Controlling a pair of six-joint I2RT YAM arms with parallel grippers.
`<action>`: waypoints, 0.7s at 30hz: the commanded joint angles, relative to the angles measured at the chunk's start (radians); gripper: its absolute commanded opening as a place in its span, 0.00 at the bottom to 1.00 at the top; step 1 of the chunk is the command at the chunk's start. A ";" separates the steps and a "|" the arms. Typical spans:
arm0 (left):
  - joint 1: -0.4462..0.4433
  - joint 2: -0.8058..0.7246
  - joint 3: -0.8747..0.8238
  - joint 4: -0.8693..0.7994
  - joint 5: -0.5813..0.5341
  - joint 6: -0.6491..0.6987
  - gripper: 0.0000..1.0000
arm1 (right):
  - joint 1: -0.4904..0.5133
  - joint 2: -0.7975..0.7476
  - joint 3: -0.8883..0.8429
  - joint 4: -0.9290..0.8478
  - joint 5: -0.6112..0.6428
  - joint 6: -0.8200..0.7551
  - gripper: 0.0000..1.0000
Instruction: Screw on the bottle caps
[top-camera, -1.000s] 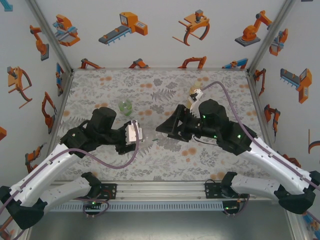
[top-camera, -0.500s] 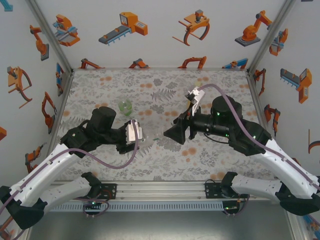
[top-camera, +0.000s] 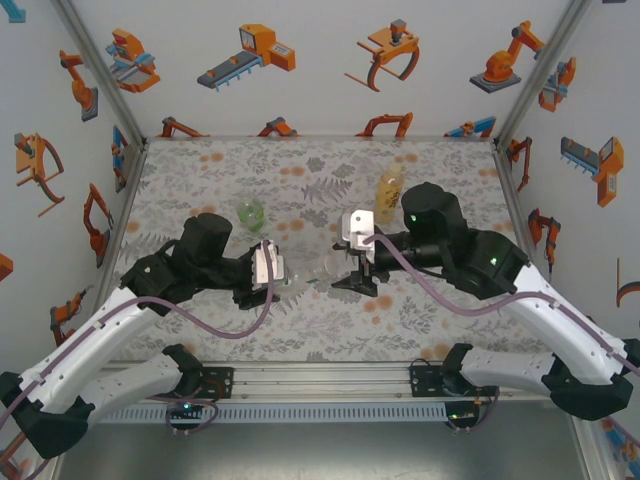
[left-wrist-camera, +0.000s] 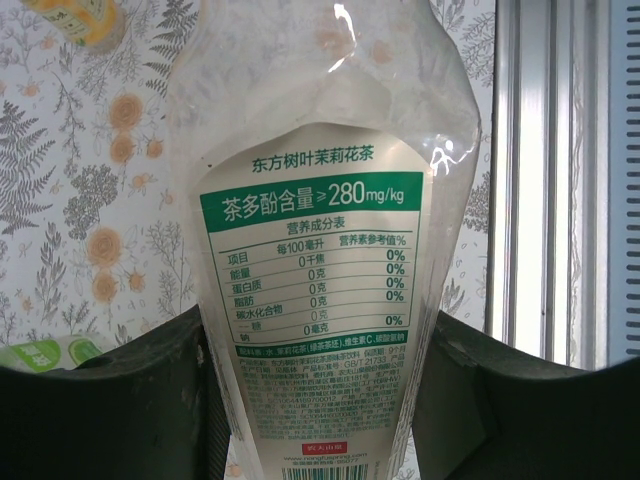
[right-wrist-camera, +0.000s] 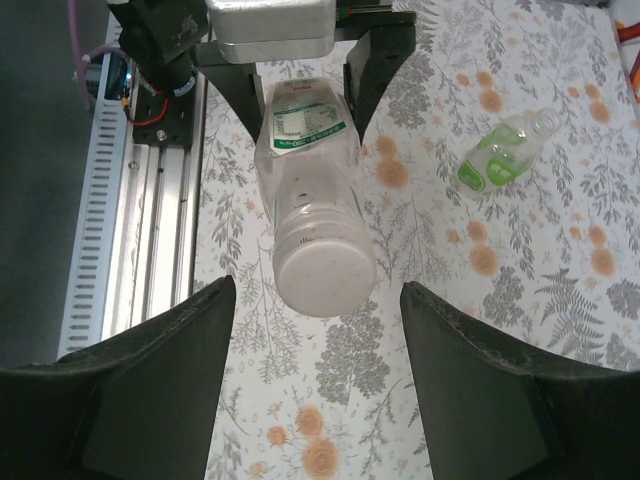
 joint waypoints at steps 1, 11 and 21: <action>-0.008 -0.008 0.038 0.001 0.037 -0.004 0.00 | 0.001 0.006 0.016 0.034 -0.065 -0.073 0.59; -0.009 -0.004 0.045 -0.006 0.030 0.000 0.00 | 0.002 0.013 0.009 0.048 -0.078 -0.060 0.41; -0.008 -0.001 0.044 -0.007 0.013 0.001 0.00 | 0.002 0.000 -0.074 0.184 -0.026 0.307 0.16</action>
